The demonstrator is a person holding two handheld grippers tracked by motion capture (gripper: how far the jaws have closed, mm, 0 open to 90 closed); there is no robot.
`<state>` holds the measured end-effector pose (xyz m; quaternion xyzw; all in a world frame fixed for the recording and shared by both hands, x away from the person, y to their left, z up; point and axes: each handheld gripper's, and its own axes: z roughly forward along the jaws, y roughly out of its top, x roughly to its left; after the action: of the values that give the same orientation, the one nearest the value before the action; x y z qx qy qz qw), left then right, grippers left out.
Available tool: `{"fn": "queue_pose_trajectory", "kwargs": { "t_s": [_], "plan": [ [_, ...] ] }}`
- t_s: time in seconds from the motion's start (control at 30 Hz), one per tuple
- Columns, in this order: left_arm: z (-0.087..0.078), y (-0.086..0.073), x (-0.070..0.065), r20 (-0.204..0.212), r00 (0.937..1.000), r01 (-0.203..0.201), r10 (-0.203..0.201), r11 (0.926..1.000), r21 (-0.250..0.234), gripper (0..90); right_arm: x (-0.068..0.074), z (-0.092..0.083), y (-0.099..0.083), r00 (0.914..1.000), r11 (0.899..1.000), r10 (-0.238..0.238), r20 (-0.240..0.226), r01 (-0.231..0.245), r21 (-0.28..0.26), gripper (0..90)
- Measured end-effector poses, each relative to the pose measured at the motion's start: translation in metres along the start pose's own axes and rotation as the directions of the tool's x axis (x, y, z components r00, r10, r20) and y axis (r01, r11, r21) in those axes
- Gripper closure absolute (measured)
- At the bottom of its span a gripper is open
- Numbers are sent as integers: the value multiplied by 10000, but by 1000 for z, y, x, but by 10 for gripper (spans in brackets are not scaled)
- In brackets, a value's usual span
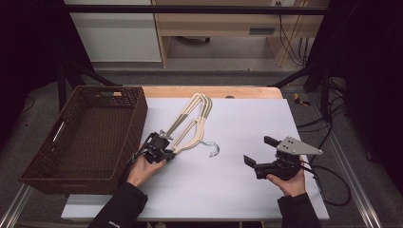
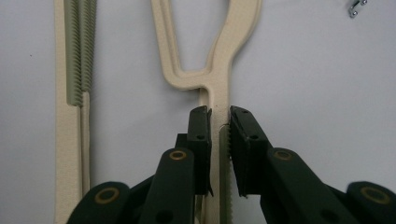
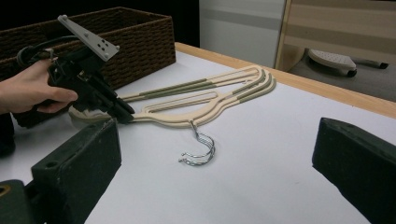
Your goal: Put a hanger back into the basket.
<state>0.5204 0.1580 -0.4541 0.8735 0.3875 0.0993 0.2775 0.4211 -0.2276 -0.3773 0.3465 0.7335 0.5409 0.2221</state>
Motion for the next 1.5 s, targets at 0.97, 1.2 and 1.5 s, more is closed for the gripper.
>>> {"fn": "queue_pose_trajectory", "kwargs": {
  "t_s": [0.97, 1.2, 1.5],
  "plan": [
    [-5, -2, 0, 6, 9998, 182, -182, 9998, 103, 788, 0, 1, 0, 10000, 10000, -3, -45, 3, -11, 14],
    [-8, -1, 1, 113, 9997, 228, -229, 9997, 81, 789, 1, 1, 0, 10000, 10000, 22, -51, -22, 22, 14],
    [-9, -1, -1, 82, 9995, 312, -311, 9995, -110, 792, 1, 2, -1, 10000, 10000, 11, -95, -11, 36, 15]
  ]
}}
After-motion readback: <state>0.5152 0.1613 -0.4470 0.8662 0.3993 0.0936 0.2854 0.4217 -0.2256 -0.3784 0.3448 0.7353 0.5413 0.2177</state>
